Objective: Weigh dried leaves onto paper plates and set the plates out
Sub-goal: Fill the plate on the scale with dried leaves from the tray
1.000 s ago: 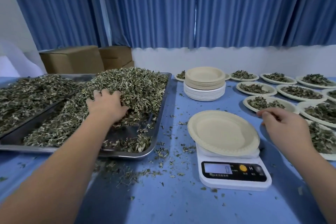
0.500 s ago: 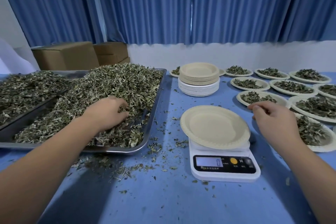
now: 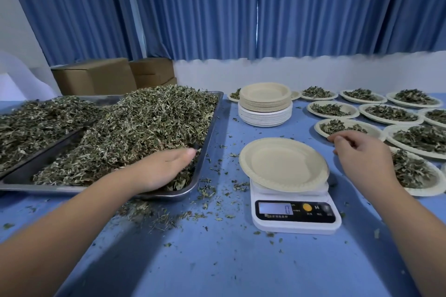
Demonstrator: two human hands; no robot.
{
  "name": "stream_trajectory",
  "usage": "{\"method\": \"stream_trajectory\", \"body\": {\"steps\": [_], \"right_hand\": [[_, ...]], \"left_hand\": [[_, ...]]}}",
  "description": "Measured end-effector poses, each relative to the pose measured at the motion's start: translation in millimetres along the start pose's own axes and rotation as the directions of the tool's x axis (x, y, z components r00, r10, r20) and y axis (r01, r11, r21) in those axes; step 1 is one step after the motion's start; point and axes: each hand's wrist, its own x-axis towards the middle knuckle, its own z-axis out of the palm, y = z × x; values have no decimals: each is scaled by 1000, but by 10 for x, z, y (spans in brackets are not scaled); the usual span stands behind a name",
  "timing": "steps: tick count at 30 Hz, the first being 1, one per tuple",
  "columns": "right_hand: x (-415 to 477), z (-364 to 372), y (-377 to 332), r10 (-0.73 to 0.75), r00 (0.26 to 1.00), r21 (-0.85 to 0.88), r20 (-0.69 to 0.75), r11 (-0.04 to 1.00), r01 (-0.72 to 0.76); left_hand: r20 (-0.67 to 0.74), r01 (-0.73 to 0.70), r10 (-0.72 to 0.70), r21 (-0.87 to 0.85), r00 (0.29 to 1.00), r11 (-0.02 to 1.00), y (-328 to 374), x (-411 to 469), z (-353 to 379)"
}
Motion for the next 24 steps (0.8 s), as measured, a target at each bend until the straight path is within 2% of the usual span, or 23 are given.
{"method": "stream_trajectory", "body": {"steps": [3,7,10,13,16,20,24], "right_hand": [[7,3,17,5,1000,11,-14,1000,-5],[9,5,24,2,1000,20,-18,1000,-2],[8,2,35,-3,1000,23,-20,1000,3],[6,-2,49,-1,1000,22,-19,1000,1],[14,-8,55,3,1000,26,-14,1000,-3],[21,-22,73,0,1000,36,-21,999,0],[18,-24,78,-14,1000,40,-25,999,15]], "left_hand": [[97,27,-41,141,994,990,34,-73,68],[14,70,-76,259,997,963,65,-122,105],[55,141,-159,250,986,958,106,-146,107],[86,136,-161,246,983,960,167,-175,126],[38,118,-137,314,990,942,222,-223,169],[-87,56,-19,441,996,896,276,-298,265],[-233,44,55,400,971,915,249,-323,347]]}}
